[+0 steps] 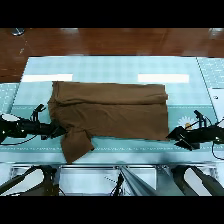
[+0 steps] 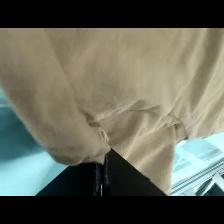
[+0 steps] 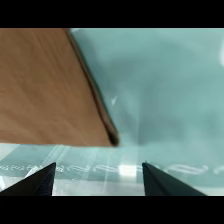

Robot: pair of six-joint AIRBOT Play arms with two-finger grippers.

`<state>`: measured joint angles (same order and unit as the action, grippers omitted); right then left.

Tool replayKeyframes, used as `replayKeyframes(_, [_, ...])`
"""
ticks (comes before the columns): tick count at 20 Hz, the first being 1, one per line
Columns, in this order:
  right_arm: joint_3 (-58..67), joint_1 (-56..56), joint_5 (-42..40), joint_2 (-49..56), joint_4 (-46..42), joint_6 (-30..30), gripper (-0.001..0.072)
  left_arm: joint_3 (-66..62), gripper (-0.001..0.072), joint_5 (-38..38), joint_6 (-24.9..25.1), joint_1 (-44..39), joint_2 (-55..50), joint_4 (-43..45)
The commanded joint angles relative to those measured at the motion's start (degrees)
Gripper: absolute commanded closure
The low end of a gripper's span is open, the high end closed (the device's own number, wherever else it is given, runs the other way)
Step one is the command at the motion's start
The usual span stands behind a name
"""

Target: Fold the shirts.

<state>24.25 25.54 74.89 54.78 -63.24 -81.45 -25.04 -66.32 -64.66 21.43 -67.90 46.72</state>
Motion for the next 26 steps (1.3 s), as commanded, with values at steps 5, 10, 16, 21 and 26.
replayKeyframes(5, [1.3, -8.7, -11.5, 9.0, 8.5, -0.2, 0.0114, 0.0, 0.0688, -0.2, 0.0, 0.0, 0.1, -3.3])
replayKeyframes(10, [9.7, -11.1, -7.8, 10.7, 8.7, 3.7, 0.0689, -6.8, 0.0688, -3.4, 0.2, 0.0, 0.1, -3.3])
replayKeyframes(16, [24.2, -11.4, -7.8, 13.7, 9.6, 2.6, 0.0689, -23.8, 0.0688, 0.6, -2.1, -0.5, -1.4, -9.8])
replayKeyframes(21, [33.6, -12.2, -14.4, 23.8, 13.6, 3.1, 0.0689, -37.5, 0.0689, 2.0, -6.6, -5.2, -14.0, -11.4])
replayKeyframes(26, [44.3, -12.2, -16.9, 34.3, 18.0, 3.3, 0.0689, -50.4, 0.0689, 2.2, -10.4, -7.5, -27.3, -11.4])
